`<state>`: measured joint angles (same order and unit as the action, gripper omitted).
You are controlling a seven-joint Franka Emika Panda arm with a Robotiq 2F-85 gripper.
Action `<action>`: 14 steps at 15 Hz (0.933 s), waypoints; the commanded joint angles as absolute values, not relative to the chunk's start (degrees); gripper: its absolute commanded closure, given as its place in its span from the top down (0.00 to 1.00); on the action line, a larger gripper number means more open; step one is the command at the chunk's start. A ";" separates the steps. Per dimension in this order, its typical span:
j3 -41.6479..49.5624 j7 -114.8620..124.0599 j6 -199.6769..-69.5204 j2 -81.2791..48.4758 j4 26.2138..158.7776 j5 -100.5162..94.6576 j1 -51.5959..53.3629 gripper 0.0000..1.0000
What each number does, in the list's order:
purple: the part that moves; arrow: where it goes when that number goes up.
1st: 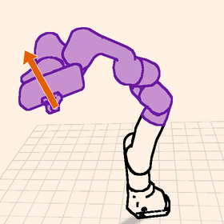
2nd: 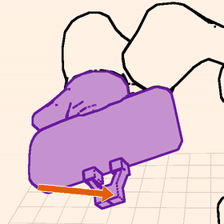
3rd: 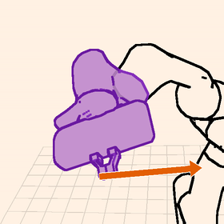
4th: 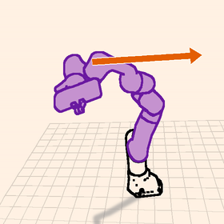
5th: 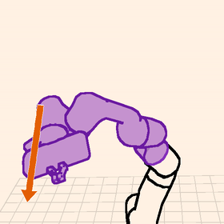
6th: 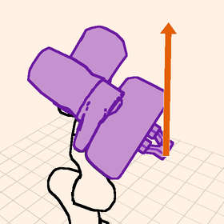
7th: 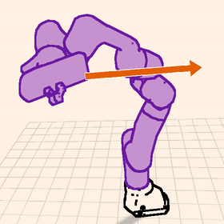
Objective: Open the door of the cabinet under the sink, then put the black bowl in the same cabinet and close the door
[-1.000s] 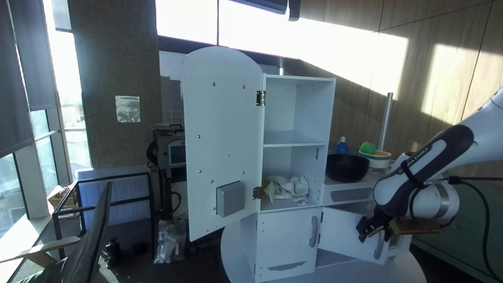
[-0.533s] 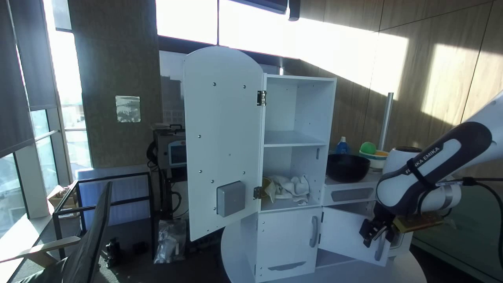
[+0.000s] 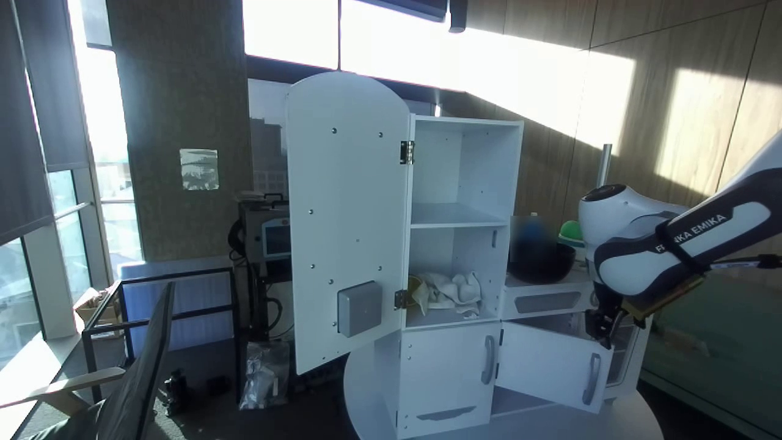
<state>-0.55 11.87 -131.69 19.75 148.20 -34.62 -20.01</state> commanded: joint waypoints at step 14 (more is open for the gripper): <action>8.56 33.85 -141.68 1.66 138.13 -59.11 -15.67 1.00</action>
